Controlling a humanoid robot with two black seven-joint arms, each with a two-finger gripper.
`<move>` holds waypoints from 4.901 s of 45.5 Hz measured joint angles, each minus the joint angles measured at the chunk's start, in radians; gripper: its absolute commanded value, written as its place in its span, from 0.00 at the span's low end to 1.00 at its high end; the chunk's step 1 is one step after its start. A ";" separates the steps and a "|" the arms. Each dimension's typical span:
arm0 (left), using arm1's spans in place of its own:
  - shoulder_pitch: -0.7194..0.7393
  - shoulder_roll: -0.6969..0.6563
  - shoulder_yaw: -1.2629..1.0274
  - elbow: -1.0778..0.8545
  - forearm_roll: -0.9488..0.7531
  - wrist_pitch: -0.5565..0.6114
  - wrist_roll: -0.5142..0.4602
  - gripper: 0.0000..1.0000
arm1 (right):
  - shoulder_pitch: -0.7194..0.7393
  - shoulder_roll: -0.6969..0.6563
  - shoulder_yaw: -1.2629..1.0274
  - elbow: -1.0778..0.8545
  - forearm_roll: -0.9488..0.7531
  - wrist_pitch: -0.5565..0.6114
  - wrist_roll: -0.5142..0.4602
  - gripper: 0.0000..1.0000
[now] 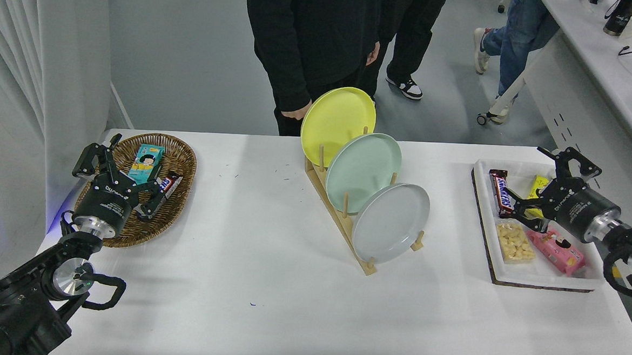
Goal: Place the plate on the table
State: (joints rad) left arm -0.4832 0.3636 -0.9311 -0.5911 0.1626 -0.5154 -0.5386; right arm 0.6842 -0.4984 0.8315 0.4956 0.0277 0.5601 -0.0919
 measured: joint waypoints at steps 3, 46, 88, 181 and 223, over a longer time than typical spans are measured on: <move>0.000 0.000 -0.001 0.000 0.000 0.000 0.000 0.98 | 0.000 0.000 0.000 0.000 0.000 0.000 0.000 1.00; 0.000 0.001 0.003 0.000 0.000 -0.001 -0.001 0.98 | -0.001 0.083 -0.005 -0.049 -0.002 -0.009 0.002 1.00; 0.000 0.002 0.003 0.000 0.000 0.000 -0.002 0.98 | 0.018 0.086 -0.118 -0.085 0.012 -0.008 0.001 1.00; -0.001 0.002 0.004 0.000 0.000 0.000 -0.001 0.98 | 0.481 -0.145 -0.874 0.702 0.204 -0.579 0.041 0.92; -0.001 0.002 0.004 -0.001 0.000 0.000 -0.001 0.98 | 0.463 -0.035 -0.886 0.674 0.184 -0.670 0.041 0.78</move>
State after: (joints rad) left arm -0.4839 0.3652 -0.9268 -0.5919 0.1626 -0.5156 -0.5400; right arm 1.1473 -0.5331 -0.0547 1.1693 0.2114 -0.1096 -0.0505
